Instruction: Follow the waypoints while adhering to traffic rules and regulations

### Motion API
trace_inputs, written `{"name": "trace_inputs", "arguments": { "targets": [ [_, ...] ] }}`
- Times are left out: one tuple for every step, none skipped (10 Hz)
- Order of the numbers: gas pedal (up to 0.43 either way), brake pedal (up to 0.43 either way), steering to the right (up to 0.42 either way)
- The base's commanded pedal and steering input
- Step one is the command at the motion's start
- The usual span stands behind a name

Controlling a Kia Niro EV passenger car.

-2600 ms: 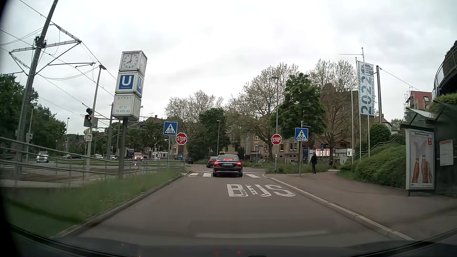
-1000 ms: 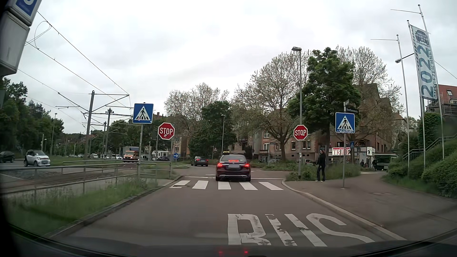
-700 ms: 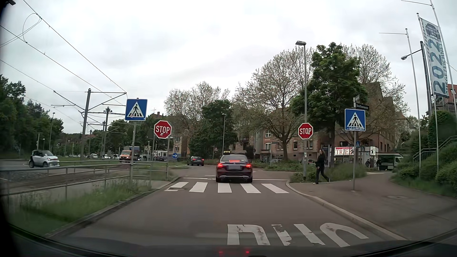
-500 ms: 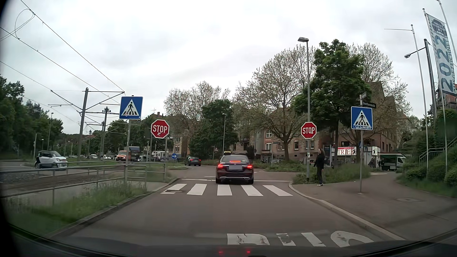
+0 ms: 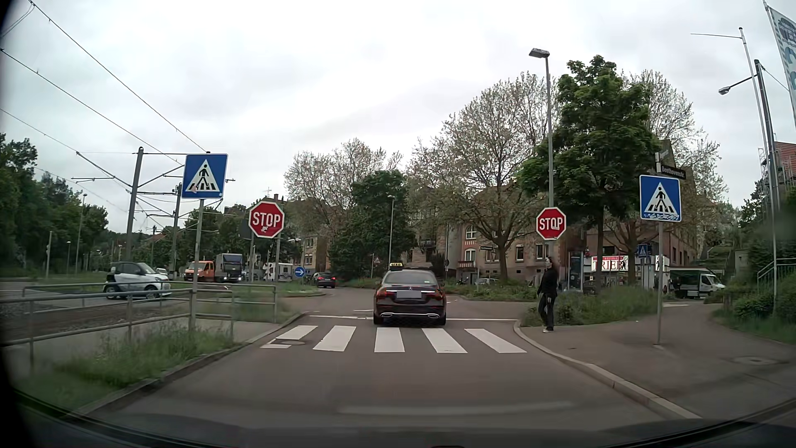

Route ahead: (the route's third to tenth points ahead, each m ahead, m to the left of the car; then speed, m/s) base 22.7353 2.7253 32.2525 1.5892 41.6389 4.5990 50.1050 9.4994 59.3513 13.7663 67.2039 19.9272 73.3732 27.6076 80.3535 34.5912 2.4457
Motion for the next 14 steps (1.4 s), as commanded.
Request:
{"name": "trace_inputs", "arguments": {
  "targets": [
    [0.0,0.0,-0.004],
    [0.0,0.0,-0.004],
    [0.0,0.0,-0.004],
    [0.0,0.0,-0.004],
    [0.0,0.0,-0.004],
    [0.0,0.0,-0.004],
    [0.0,0.0,-0.004],
    [0.0,0.0,-0.004],
    [0.0,0.037,-0.004],
    [0.0,0.079,-0.004],
    [0.0,0.098,-0.004],
    [0.0,0.116,-0.004],
    [0.0,0.134,-0.004],
    [0.0,0.14,-0.004]
  ]
}}
